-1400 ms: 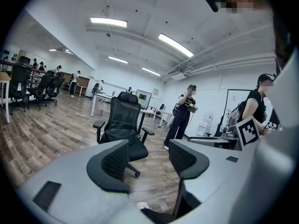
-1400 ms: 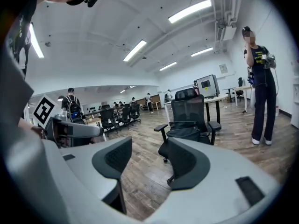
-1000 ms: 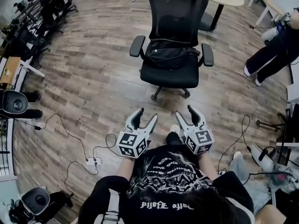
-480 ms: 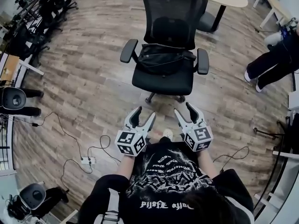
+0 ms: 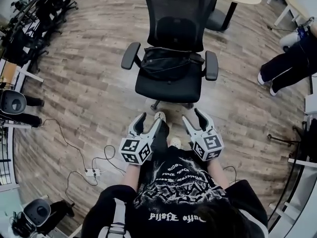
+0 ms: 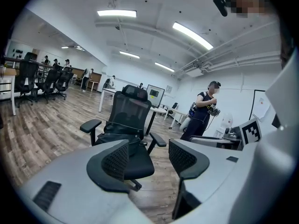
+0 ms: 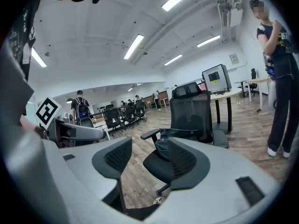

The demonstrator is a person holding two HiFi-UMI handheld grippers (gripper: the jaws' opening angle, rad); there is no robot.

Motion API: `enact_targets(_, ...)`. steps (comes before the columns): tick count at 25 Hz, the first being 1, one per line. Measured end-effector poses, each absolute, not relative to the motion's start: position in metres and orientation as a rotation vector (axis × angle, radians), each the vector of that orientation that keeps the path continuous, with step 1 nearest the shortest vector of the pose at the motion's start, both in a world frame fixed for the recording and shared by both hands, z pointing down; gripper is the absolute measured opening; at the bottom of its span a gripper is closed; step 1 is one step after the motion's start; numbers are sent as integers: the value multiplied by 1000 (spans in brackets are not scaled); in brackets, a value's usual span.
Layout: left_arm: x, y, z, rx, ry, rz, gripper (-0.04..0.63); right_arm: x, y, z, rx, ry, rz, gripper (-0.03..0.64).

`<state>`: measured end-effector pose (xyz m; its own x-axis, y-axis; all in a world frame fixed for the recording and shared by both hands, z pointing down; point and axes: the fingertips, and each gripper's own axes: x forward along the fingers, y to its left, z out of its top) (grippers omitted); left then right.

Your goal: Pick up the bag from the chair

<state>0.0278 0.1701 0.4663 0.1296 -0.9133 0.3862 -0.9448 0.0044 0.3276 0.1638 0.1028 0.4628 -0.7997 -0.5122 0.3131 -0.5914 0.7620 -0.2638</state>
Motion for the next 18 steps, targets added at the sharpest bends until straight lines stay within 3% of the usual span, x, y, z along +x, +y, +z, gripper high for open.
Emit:
enact_targets(9, 2, 94, 485, 1968, -1705, 128, 272, 155, 34, 467, 1001, -2678, 512, 255)
enact_targets(18, -54, -15, 486, 2057, -1643, 179, 272, 100, -61, 473, 1056, -2624, 485, 255)
